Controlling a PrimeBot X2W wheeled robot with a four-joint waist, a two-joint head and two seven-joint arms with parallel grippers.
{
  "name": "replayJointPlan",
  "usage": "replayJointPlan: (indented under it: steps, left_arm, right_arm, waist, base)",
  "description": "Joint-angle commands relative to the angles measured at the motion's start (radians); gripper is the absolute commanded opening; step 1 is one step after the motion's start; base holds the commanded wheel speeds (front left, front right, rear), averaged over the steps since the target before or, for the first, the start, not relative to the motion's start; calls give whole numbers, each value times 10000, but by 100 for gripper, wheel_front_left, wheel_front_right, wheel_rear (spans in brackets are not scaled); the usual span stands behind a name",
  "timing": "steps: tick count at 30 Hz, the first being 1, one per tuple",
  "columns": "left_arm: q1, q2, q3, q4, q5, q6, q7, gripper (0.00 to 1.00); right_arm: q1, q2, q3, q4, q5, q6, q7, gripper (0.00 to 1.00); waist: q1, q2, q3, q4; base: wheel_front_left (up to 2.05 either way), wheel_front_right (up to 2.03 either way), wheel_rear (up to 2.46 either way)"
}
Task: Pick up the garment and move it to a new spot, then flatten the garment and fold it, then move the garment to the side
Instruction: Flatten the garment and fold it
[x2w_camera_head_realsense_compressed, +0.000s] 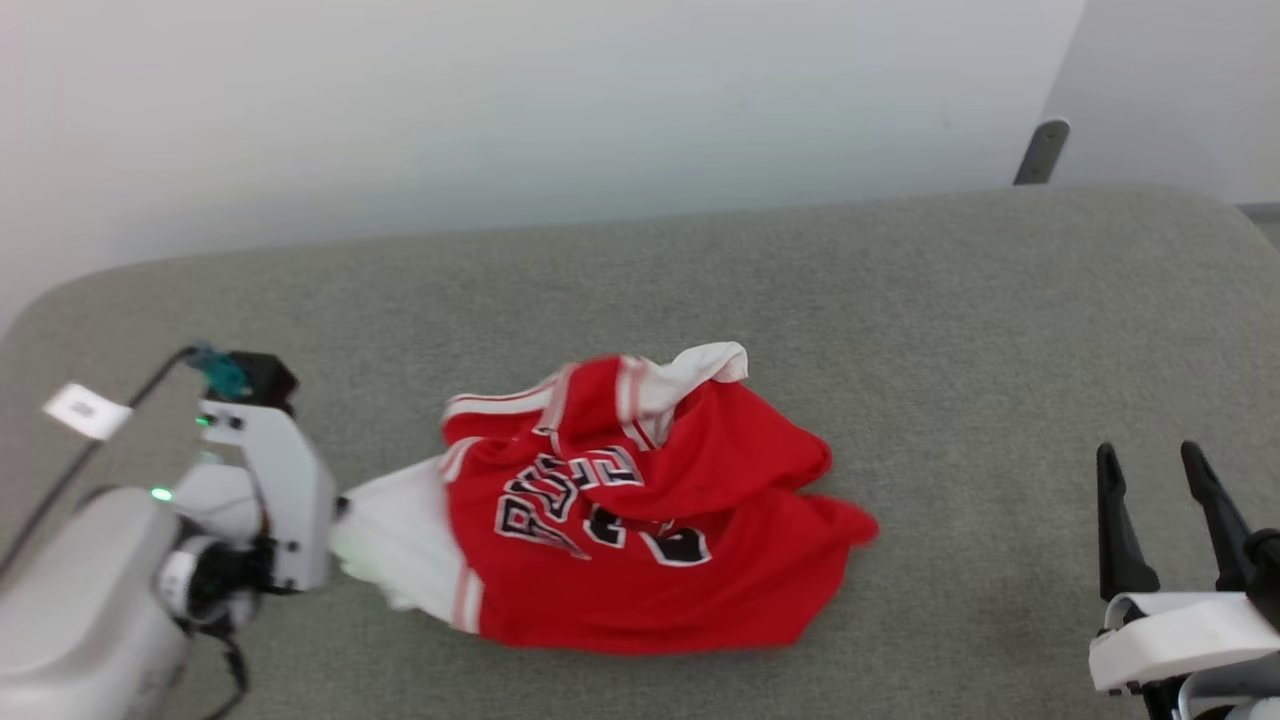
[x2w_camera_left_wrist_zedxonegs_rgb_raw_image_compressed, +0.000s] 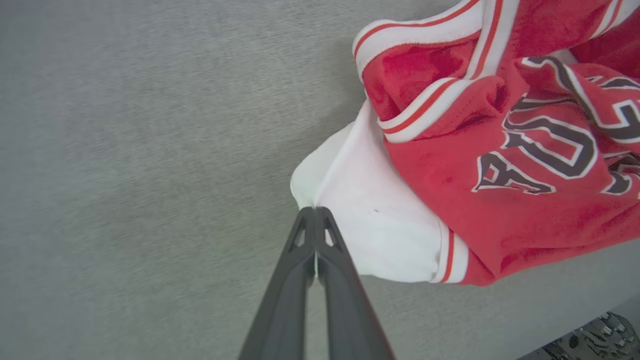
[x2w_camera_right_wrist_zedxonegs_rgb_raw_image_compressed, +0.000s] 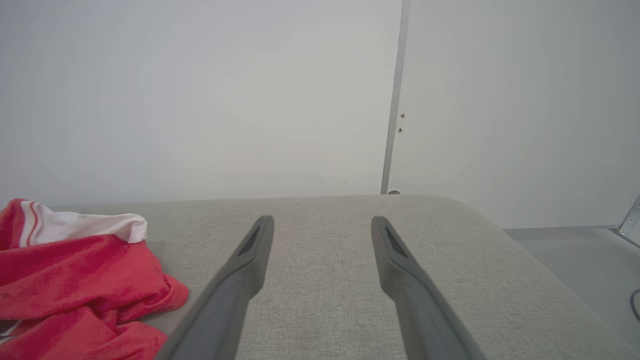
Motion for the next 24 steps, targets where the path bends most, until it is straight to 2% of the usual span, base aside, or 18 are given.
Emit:
replayJointPlan:
  steps: [1, 5, 10, 14, 24]
  left_arm:
    - [-117, 288, 25, -40, 207, 24, 18, 0]
    - [-185, 933, -51, 43, 604, 135, 64, 0]
    - [-7, 1438, -131, 380, 996, 242, -125, 0]
    - [174, 1436, -117, 862, 1022, 322, -426, 0]
    - [455, 800, -150, 2308, 789, 264, -978, 0]
  right_arm:
    - [205, -31, 72, -46, -2, 1, 55, 100]
    - [288, -85, 137, -152, -1, 1, 155, 100]
    - [343, -209, 226, -218, 117, 1, 241, 100]
    - [355, -262, 270, -288, 139, 1, 301, 100]
    - [191, -325, 377, -379, 123, 1, 414, 100]
  waist:
    - [0, 0, -220, 241]
    - [0, 0, -281, 336]
    - [0, 0, -264, 383]
    - [0, 0, -176, 379]
    - [0, 0, 105, 392]
  base:
    - [0, 0, 0]
    - [0, 0, 0]
    - [0, 0, 0]
    - [0, 0, 0]
    - [0, 0, 0]
